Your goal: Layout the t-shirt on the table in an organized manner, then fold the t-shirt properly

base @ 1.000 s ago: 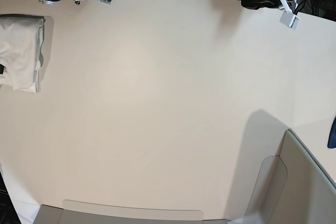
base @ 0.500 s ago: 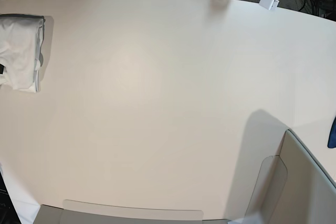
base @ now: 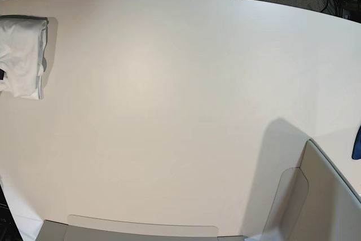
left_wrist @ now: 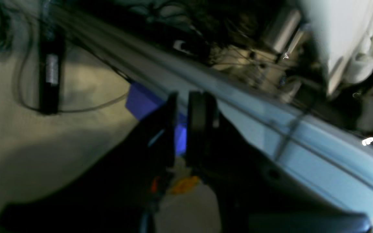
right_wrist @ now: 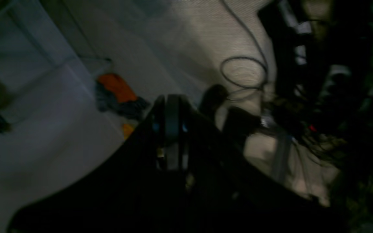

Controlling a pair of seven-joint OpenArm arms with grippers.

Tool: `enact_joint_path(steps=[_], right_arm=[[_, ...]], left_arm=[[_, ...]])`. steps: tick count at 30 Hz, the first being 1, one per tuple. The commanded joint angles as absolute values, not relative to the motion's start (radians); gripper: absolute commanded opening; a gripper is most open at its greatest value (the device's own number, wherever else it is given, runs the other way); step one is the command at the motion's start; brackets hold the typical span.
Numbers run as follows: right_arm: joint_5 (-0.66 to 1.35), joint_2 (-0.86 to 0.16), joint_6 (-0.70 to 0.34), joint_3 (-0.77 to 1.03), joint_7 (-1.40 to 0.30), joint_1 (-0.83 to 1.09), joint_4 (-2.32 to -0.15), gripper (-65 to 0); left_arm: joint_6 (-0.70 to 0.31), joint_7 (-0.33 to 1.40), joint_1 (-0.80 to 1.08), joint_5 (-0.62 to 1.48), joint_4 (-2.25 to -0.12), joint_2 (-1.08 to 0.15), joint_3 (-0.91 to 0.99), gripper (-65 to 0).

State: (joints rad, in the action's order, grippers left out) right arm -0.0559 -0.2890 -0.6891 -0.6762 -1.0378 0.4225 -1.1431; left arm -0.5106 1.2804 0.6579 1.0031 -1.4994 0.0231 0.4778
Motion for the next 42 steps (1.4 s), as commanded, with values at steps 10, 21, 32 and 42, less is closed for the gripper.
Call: enact_joint_path(steps=[10,21,32,42], right_arm=[[0.007,-0.170,-0.562,-0.573,-0.754,0.332,-0.759,-65.0],[0.062,-0.030,-0.266,-0.186,-0.277,0.153,-0.245,-65.0],[0.064,0.035,-0.133,-0.134,-0.173,0.036,-0.163,-65.0],[0.064,0.056,-0.031,-0.134,-0.050,0.019,-0.162,-65.0]], left_arm=[[-0.515,0.941,0.513,0.819,-1.067,0.005,0.479,-60.6],[-0.513,0.466,0.318,0.352,-0.642,-0.005,0.440,-60.6],[-0.219,0.051,0.188,0.117,-0.320,-0.073,-0.018,-60.4],[-0.035,0.016,0.096,0.117,-0.265,-0.082,-0.120,-60.1]])
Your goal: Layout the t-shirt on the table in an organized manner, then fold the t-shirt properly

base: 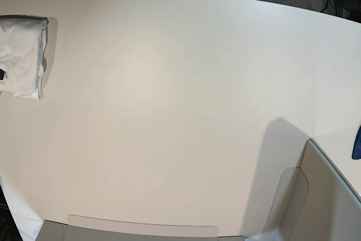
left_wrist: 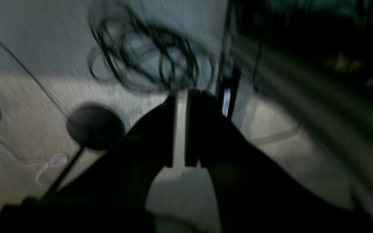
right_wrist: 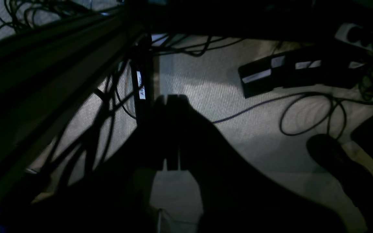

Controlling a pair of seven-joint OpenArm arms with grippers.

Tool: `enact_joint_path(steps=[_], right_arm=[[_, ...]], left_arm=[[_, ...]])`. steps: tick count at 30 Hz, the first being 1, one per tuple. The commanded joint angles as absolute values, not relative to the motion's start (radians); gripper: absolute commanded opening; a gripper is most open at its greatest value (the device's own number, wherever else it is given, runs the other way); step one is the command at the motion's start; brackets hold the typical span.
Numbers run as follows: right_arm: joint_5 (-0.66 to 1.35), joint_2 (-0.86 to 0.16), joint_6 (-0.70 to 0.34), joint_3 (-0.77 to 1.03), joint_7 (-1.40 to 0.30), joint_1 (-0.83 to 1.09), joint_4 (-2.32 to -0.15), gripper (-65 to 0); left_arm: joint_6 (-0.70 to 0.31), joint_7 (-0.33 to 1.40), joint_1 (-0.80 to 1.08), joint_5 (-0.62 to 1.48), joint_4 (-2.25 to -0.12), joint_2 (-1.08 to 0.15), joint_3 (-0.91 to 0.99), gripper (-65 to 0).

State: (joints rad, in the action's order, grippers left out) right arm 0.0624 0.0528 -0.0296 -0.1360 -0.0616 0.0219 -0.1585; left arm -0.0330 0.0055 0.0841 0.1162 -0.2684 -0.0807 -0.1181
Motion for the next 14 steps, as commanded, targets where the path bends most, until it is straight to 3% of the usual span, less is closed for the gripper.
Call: enact_joint_path(steps=[1,8,14], right_arm=[[0.064,0.054,-0.031,-0.134,-0.050,0.019,-0.162,-65.0],[0.064,0.054,-0.031,-0.134,-0.056,0.018,-0.160,-65.0],[0.064,0.054,-0.031,-0.136,-0.056,0.018,-0.160,-65.0]], left_arm=[[-0.036,-0.012,0.084,0.117,-0.229,-0.082,-0.119,-59.5],[-0.036,-0.082,0.067,0.117,-0.173,-0.077,-0.119,-52.3],[-0.038,-0.058,0.064,0.117,-0.173,-0.073,-0.117,-59.5]])
